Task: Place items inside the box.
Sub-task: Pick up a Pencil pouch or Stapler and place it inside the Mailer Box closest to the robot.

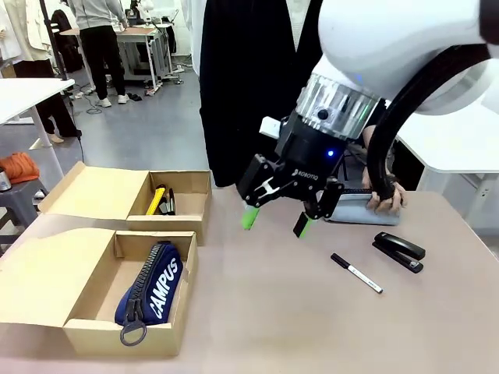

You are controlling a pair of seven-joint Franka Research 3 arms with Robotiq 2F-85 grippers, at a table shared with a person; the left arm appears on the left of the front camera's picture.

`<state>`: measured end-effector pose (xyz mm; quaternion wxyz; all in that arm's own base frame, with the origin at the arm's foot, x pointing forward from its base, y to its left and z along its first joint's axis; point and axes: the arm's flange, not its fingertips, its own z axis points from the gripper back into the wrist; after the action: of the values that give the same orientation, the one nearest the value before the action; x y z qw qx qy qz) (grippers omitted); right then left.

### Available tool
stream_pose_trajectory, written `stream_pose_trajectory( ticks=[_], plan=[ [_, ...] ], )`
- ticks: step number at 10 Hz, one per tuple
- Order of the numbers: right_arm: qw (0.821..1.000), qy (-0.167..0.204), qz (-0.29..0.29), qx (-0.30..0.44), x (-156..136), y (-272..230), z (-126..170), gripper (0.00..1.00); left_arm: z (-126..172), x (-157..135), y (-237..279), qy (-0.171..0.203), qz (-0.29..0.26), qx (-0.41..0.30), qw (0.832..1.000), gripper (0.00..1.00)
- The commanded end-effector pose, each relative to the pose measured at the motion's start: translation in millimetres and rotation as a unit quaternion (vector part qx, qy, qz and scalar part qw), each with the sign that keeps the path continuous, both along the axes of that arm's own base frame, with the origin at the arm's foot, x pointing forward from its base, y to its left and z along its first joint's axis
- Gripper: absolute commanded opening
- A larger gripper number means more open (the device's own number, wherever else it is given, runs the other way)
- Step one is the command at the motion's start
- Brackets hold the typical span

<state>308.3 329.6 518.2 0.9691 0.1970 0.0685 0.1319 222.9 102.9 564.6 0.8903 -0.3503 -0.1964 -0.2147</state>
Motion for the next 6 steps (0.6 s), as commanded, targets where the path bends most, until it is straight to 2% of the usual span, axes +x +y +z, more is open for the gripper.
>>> stream_pose_trajectory(
  ticks=[1, 6],
  plan=[
    [1.000, -0.005, 0.024, 0.004, 0.8, 12.0, -7.1, 1.00, -0.9, -0.3, -1.7, -0.005, 0.004, -0.004, 1.000, 1.00],
    [1.000, -0.005, 0.021, -0.009, -2.1, 2.6, -7.5, 1.00, -0.9, -0.3, -1.7, -0.005, 0.004, -0.004, 1.000, 1.00]
  ],
)
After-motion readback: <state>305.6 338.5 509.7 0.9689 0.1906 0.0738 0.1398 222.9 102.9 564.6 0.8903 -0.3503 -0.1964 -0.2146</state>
